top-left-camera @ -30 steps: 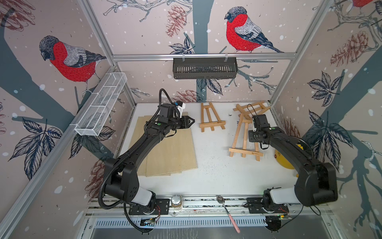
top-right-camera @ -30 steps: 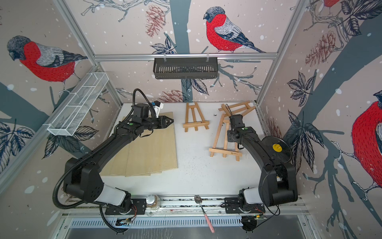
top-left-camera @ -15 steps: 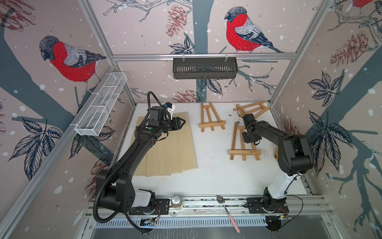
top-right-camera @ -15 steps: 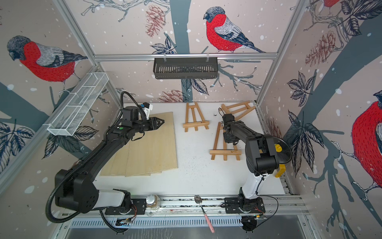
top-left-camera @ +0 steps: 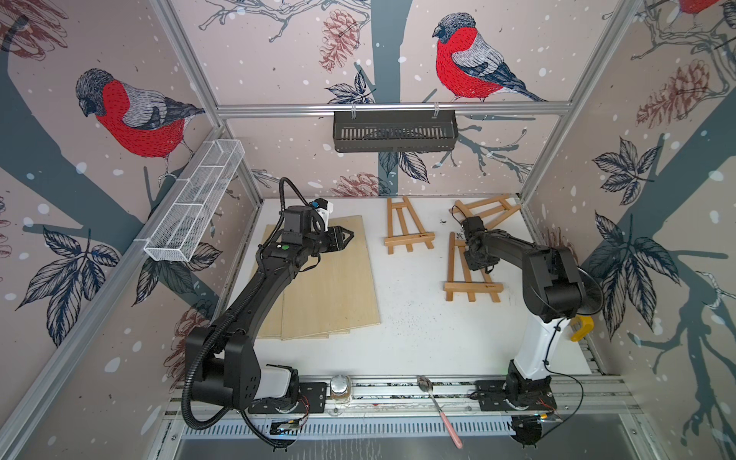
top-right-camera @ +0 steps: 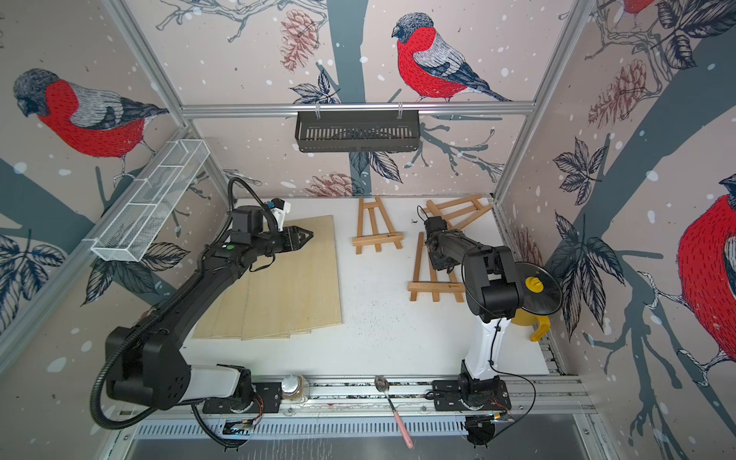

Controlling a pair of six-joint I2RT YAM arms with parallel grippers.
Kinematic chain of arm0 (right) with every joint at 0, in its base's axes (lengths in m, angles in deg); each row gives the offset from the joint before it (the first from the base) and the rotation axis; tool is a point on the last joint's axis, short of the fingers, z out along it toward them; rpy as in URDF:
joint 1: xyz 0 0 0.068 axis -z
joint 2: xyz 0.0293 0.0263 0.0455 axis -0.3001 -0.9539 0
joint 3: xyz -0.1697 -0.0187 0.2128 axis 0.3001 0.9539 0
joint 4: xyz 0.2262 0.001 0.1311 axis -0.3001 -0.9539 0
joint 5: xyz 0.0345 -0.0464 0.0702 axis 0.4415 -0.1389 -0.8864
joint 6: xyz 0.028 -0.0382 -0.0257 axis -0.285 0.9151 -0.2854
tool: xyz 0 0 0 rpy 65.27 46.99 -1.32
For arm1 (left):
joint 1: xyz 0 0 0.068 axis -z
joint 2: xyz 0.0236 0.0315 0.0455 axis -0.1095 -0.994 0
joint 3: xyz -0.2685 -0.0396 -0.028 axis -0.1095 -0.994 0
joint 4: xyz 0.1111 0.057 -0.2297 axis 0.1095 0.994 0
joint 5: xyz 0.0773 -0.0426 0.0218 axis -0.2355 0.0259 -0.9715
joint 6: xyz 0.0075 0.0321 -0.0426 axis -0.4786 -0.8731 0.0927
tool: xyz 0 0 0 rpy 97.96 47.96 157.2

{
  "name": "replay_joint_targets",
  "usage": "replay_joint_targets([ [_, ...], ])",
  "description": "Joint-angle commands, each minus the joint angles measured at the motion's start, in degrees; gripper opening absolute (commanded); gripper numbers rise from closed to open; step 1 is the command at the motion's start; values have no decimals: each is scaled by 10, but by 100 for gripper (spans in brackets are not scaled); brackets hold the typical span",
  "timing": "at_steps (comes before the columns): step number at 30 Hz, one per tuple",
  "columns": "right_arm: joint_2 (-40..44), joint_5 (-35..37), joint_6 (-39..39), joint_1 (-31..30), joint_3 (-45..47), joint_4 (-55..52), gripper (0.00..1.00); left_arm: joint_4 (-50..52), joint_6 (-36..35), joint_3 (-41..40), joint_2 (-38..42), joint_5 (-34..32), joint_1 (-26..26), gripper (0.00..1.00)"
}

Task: Disassemble the easel
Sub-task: Place the easel at the center of the board, then adjust the drawing board at the center of the board.

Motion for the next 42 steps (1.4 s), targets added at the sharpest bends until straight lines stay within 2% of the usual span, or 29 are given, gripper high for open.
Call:
replay_joint_targets([
  [1, -2, -26, -1, 0, 8, -14, 50, 0, -5, -1, -2, -1, -3, 40],
  [6, 41, -27, -5, -8, 7, -14, 54, 17, 7, 7, -9, -36, -8, 39],
  [11, 125, 5, -13, -48, -6, -27, 56, 42, 11, 16, -11, -59, -25, 36],
  [15, 192, 35, -13, -108, -17, -31, 57, 99, 5, 42, -18, -103, -44, 27],
  [19, 233, 13, -11, -185, -10, -15, 55, 177, -5, 85, -37, -177, -51, 21],
  [22, 241, -10, -16, -242, 4, 11, 54, 237, -11, 124, -51, -239, -52, 21],
  [26, 220, -60, -23, -299, 17, 65, 53, 297, -25, 162, -69, -325, -63, 21],
  [31, 142, -104, -26, -341, -8, 103, 51, 317, -38, 162, -93, -296, -137, 21],
  [35, 72, -108, -24, -365, -50, 114, 51, 312, -44, 140, -123, -286, -181, 22],
  [42, -37, -117, -31, -381, -132, 114, 50, 312, -51, 135, -199, -364, -220, 23],
])
